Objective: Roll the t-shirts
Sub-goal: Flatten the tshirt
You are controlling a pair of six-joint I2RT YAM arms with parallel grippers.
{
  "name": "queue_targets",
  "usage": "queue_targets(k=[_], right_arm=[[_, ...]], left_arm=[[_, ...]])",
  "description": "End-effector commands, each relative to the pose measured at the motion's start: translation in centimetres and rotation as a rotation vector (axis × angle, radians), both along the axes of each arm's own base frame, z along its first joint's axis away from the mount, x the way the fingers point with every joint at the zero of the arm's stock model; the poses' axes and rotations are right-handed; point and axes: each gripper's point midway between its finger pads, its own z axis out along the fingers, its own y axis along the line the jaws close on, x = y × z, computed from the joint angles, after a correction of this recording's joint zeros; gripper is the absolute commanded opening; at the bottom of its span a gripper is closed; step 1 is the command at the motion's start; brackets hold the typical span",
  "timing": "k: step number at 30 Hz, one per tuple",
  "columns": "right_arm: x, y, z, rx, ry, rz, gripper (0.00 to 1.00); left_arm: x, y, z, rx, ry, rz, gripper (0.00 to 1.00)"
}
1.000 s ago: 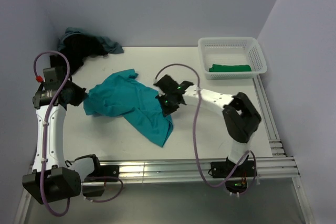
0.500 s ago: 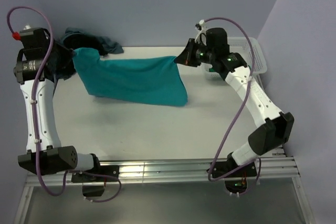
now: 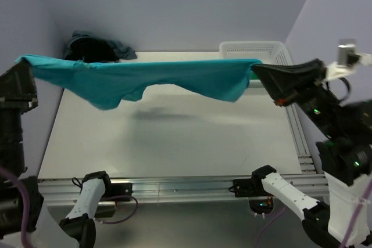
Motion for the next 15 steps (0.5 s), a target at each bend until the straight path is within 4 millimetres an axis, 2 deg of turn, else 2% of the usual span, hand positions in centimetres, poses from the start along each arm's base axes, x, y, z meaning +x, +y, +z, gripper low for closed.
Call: queue_targets(k=[1, 2, 3, 6, 7, 8, 9, 10, 12, 13, 15], right_arm=[[0.6, -1.4, 1.0, 0.005, 0.031, -0.092, 0.00], [1.5, -1.0, 0.6, -0.022, 0.059, -0.089, 0.00], [1.3, -1.0, 1.0, -0.034, 0.052, -0.086, 0.00], [3.3, -0.5, -0.8, -0.076, 0.114, -0.104, 0.00], [3.8, -0.3, -1.3, -0.084, 0.130, -0.105, 0.00], [5.1, 0.1, -2.3, -0.095, 0.164, -0.109, 0.00], [6.1, 0.5, -3.5, -0.111, 0.201, -0.103, 0.00], [7.0, 0.9, -4.2, -0.112, 0.226, -0.099, 0.00], [9.8, 2.0, -7.0, -0.134, 0.305, -0.087, 0.00], [11.5, 2.6, -7.9, -0.126, 0.342, -0.077, 0.00], [13.5, 3.3, -8.6, -0.116, 0.373, -0.064, 0.00]], left_arm=[[1.7, 1.7, 1.3, 0.017, 0.005, 0.079, 0.00], [2.5, 1.9, 1.0, 0.011, 0.021, 0.081, 0.00], [3.1, 2.0, 0.8, 0.005, 0.028, 0.080, 0.00], [5.8, 2.8, -0.7, -0.039, 0.064, 0.085, 0.00], [7.9, 3.0, -1.8, -0.044, 0.088, 0.075, 0.00], [9.0, 3.0, -2.6, -0.061, 0.107, 0.059, 0.00], [11.0, 3.2, -4.7, -0.078, 0.161, 0.051, 0.00], [12.5, 3.4, -5.2, -0.083, 0.158, 0.042, 0.00], [14.8, 3.4, -7.1, -0.102, 0.192, 0.018, 0.00], [17.1, 3.8, -9.1, -0.127, 0.230, 0.013, 0.00], [19.3, 3.8, -10.8, -0.139, 0.274, -0.011, 0.00]])
